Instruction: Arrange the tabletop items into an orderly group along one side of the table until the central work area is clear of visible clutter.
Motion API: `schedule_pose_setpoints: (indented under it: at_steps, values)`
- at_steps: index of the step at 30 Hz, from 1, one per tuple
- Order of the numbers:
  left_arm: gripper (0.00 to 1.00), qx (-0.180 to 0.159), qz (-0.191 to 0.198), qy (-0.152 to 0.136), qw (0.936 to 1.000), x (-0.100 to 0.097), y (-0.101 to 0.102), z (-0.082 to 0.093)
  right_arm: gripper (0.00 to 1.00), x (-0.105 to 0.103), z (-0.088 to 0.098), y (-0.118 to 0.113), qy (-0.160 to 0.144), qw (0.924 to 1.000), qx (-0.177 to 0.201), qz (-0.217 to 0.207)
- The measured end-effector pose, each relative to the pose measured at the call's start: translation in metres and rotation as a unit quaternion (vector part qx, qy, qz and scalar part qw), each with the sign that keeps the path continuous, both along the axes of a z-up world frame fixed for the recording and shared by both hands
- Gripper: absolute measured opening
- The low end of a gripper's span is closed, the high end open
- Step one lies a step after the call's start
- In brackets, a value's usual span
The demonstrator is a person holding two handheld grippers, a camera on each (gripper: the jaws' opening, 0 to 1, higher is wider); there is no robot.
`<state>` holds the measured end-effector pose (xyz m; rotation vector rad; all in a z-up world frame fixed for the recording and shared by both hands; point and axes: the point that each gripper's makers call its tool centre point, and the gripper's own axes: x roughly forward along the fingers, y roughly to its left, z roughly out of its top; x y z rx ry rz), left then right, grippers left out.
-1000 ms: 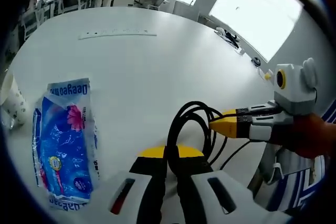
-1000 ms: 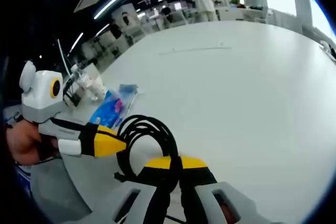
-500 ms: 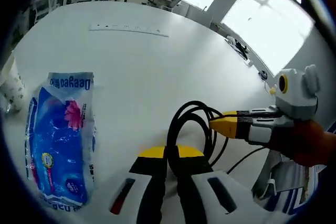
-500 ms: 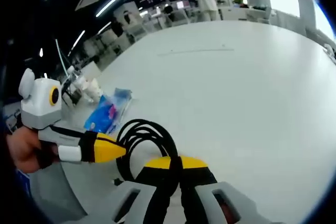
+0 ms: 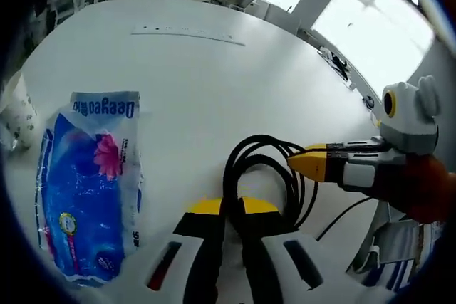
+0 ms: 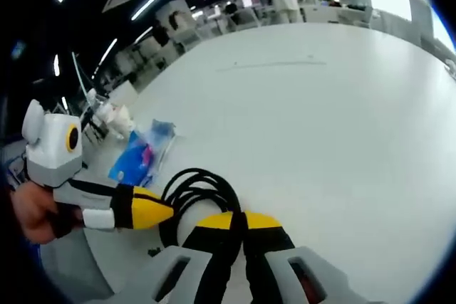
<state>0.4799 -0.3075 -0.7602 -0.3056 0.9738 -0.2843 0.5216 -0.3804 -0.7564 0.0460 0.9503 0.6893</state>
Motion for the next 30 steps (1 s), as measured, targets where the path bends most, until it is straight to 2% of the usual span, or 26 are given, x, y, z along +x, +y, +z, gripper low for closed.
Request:
schedule_pose_setpoints:
  at_steps: [11, 18, 25, 30]
  values:
    - [0.08, 0.009, -0.011, -0.002, 0.9999, 0.001, 0.003, -0.001, 0.01, 0.0, -0.006, -0.003, 0.006, 0.9999, -0.005, -0.009]
    - [0.11, 0.008, -0.01, -0.008, 0.9999, 0.001, 0.007, 0.005, 0.03, 0.002, 0.0, -0.003, 0.001, 0.9999, 0.004, -0.016]
    - [0.11, 0.003, 0.003, -0.017, 0.9999, -0.005, 0.012, 0.014, 0.07, 0.0, 0.005, -0.004, -0.005, 0.9998, -0.001, -0.018]
    - [0.11, -0.004, 0.03, -0.028, 0.9992, -0.014, 0.024, 0.023, 0.09, -0.008, 0.01, -0.005, -0.015, 0.9996, 0.001, -0.025]
